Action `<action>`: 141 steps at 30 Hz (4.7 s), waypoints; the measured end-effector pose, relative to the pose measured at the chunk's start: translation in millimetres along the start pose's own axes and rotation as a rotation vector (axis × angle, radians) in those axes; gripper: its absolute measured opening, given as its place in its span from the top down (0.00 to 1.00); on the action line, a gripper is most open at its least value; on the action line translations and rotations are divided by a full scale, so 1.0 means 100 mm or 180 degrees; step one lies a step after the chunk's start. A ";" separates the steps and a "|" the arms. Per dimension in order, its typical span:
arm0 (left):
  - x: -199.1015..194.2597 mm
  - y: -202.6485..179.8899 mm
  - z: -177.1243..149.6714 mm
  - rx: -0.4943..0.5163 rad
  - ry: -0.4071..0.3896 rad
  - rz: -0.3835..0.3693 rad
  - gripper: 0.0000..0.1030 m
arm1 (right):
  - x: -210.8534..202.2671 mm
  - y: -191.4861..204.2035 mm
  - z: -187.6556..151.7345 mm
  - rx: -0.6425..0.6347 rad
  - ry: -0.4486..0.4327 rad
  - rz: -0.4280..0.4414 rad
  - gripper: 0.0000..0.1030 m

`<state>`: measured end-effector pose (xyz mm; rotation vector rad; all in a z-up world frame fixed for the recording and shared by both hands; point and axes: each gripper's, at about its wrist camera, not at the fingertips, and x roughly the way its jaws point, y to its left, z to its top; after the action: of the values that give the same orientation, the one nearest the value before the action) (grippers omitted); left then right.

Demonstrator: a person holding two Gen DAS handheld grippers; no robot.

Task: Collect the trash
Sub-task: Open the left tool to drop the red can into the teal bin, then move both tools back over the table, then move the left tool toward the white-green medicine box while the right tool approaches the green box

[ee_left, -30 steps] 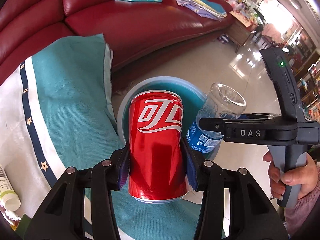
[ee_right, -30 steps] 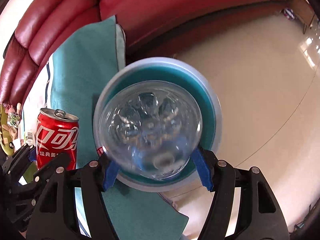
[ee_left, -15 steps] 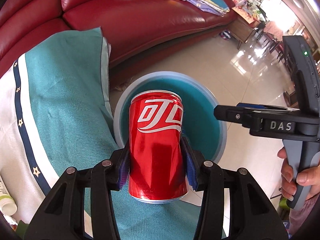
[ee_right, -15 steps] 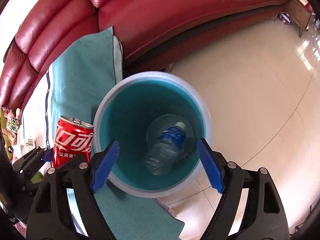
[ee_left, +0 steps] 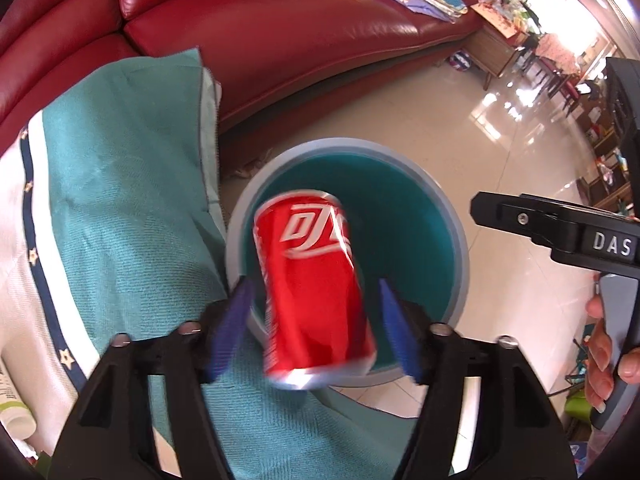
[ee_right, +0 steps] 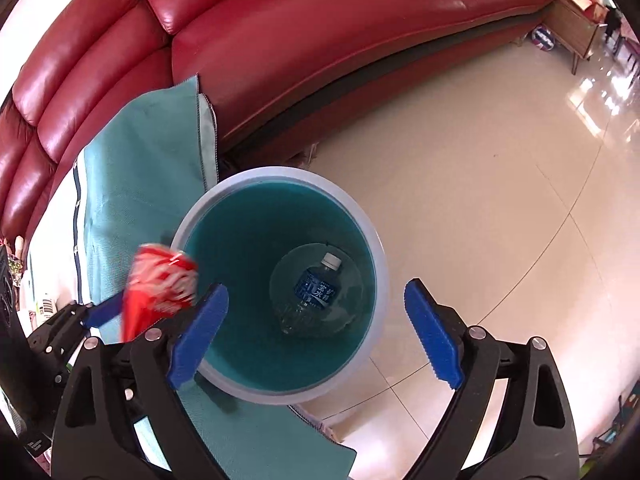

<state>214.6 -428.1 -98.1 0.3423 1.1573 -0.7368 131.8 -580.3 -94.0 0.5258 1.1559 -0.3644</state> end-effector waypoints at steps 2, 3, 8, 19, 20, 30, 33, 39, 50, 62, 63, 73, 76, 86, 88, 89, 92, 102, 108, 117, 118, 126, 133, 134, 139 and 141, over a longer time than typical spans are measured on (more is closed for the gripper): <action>-0.04 0.01 -0.01 0.0020 -0.0069 0.0073 0.18 | -0.01 0.00 -0.01 -0.0010 0.0003 -0.0026 0.16; -0.06 0.01 -0.02 0.0019 -0.0084 0.0096 0.15 | -0.02 0.00 -0.01 -0.0009 0.0010 -0.0033 0.16; -0.16 0.09 -0.08 -0.0045 -0.0123 0.0123 0.09 | -0.06 0.02 -0.02 -0.0013 0.0005 -0.0082 0.16; -0.55 0.18 -0.35 -0.0147 -0.0221 0.0125 0.08 | -0.27 0.13 -0.16 -0.0060 -0.0033 -0.0230 0.15; -0.60 0.19 -0.38 -0.0150 -0.0241 0.0123 0.07 | -0.30 0.16 -0.18 -0.0077 -0.0039 -0.0230 0.15; -1.28 0.42 -0.95 -0.0298 -0.0460 0.0233 0.05 | -0.57 0.68 -0.58 -0.0419 -0.0077 -0.0132 0.15; -1.50 0.59 -1.19 -0.0396 -0.0527 0.0298 0.05 | -0.64 0.92 -0.76 -0.0569 -0.0081 -0.0084 0.15; -1.88 0.94 -1.74 -0.0628 -0.0632 0.0434 0.04 | -0.70 1.42 -1.16 -0.0857 -0.0062 -0.0024 0.15; -2.34 1.71 -2.77 -0.1206 -0.0711 0.0665 0.04 | -0.75 2.32 -1.92 -0.1353 -0.0042 0.0075 0.15; -2.49 2.42 -3.66 -0.1939 -0.0736 0.0784 0.04 | -0.65 3.24 -2.51 -0.1768 -0.0070 0.0121 0.15; -2.47 2.45 -3.71 -0.1987 -0.0728 0.0779 0.04 | -0.65 3.29 -2.53 -0.1782 -0.0090 0.0111 0.15; -2.38 2.67 -3.88 -0.2281 -0.0634 0.0700 0.04 | -0.35 3.71 -2.61 -0.1973 -0.0203 -0.0287 0.15; -2.33 2.71 -3.88 -0.2340 -0.0586 0.0655 0.04 | -0.30 3.70 -2.58 -0.1952 -0.0243 -0.0293 0.11; -2.13 2.63 -3.65 -0.2303 -0.0480 0.0580 0.04 | -0.27 3.68 -2.50 -0.1976 -0.0211 -0.0264 0.11; -2.11 2.63 -3.60 -0.2332 -0.0474 0.0597 0.04 | -0.25 3.70 -2.46 -0.1961 -0.0185 -0.0241 0.11; -2.10 2.63 -3.57 -0.2360 -0.0466 0.0602 0.04 | -0.25 3.71 -2.44 -0.1935 -0.0163 -0.0226 0.11; -2.09 2.66 -3.51 -0.2423 -0.0455 0.0589 0.04 | -0.27 3.74 -2.38 -0.1899 -0.0172 -0.0154 0.11; -1.98 2.69 -3.36 -0.2421 -0.0322 0.0808 0.04 | -0.12 3.50 -2.06 -0.1650 -0.0029 -0.0175 0.11; -1.90 2.73 -3.25 -0.2488 -0.0217 0.0936 0.04 | -0.21 3.23 -1.85 -0.1530 -0.0155 0.0071 0.15; -1.78 2.67 -3.16 -0.2382 -0.0093 0.1150 0.04 | -0.35 2.97 -1.65 -0.1633 -0.0391 0.0039 0.16; -1.79 2.66 -3.18 -0.2364 -0.0104 0.1153 0.04 | -0.36 2.95 -1.63 -0.1631 -0.0369 0.0074 0.16; -1.99 2.44 -3.28 -0.1987 -0.0323 0.1189 0.24 | -0.27 3.01 -1.71 -0.1654 -0.0107 0.0456 0.16; -1.94 2.28 -3.23 -0.1704 -0.0243 0.1191 0.22 | -0.26 2.98 -1.74 -0.1625 0.0014 0.0410 0.14; -1.94 2.28 -3.24 -0.1710 -0.0242 0.1196 0.22 | -0.27 2.98 -1.75 -0.1654 -0.0010 0.0360 0.14; -1.94 2.30 -3.32 -0.1731 -0.0207 0.1227 0.16 | -0.35 3.03 -1.84 -0.1873 -0.0186 0.0158 0.13; -2.01 2.32 -3.36 -0.1842 -0.0349 0.1200 0.17 | -0.35 3.02 -1.85 -0.1851 -0.0186 0.0205 0.13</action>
<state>95.1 10.3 -71.6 0.0257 1.1071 -0.0744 137.3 -226.3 -55.7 0.0413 1.1215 0.0207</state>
